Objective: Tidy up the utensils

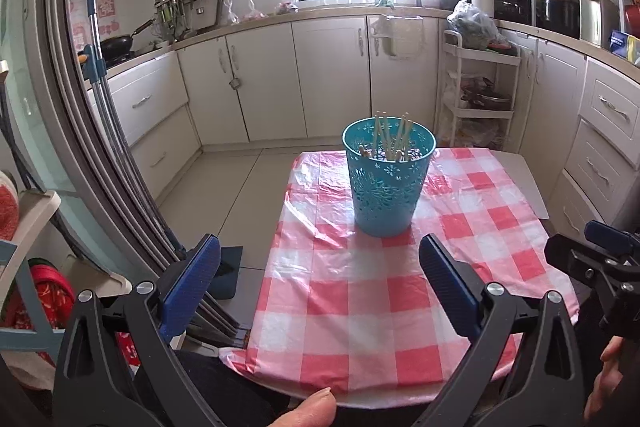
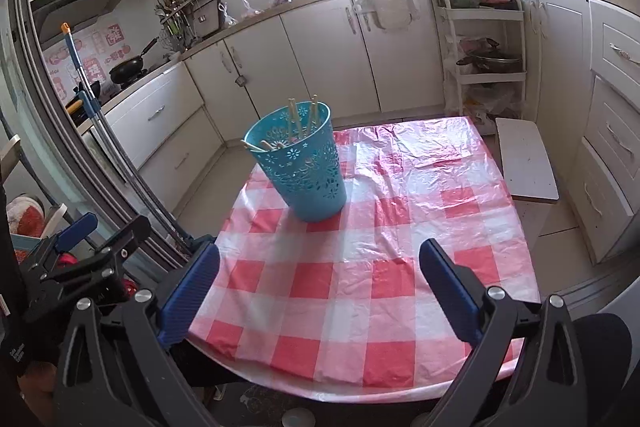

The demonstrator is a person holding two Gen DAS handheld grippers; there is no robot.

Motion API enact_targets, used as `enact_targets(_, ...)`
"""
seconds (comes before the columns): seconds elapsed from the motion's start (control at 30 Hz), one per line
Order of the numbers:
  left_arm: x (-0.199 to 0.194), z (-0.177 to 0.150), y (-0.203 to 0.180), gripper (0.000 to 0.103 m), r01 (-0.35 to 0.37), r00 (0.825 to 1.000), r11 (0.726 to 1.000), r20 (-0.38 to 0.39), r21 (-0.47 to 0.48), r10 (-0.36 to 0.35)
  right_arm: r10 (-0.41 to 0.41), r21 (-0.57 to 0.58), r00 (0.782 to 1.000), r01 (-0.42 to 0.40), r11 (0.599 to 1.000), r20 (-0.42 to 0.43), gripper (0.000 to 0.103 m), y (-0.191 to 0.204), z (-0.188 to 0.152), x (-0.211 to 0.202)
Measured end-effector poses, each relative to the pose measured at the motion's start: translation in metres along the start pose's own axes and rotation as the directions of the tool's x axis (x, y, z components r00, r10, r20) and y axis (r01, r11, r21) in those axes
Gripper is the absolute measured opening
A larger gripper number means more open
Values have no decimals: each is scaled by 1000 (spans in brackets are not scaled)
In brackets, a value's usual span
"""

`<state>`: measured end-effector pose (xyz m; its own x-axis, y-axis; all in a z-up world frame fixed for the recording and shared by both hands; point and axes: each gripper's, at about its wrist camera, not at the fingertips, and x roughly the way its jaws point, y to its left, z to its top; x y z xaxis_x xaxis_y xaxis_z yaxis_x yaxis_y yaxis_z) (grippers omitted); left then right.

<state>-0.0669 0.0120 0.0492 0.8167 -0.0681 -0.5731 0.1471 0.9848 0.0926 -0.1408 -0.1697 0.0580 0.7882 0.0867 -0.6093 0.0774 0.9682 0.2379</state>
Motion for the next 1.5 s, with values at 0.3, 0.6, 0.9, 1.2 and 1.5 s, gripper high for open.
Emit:
enact_targets(0.3, -55, -24, 15, 96, -17, 999, 1000, -42, -25, 15, 24, 3, 1000, -24, 1000, -2, 96, 19, -29, -56)
enact_targets(0.6, -101, -42, 22, 96, -26, 999, 998, -22, -56, 25, 23, -27, 999, -22, 999, 28, 96, 39, -54, -91)
enact_targets(0.9, -132, -47, 30, 96, -18, 999, 996, 33, -89, 21, -6, -74, 993, 14, 997, 115, 96, 51, -59, -118)
enact_targets(1.2, -151, -48, 40, 96, -11, 998, 993, 56, -121, 18, -1, -137, 989, 22, 990, 148, 96, 66, -62, -129)
enact_targets(1.5, -158, -50, 43, 96, -17, 997, 991, 73, -131, 27, -1, -137, 987, 23, 990, 158, 96, 66, -63, -135)
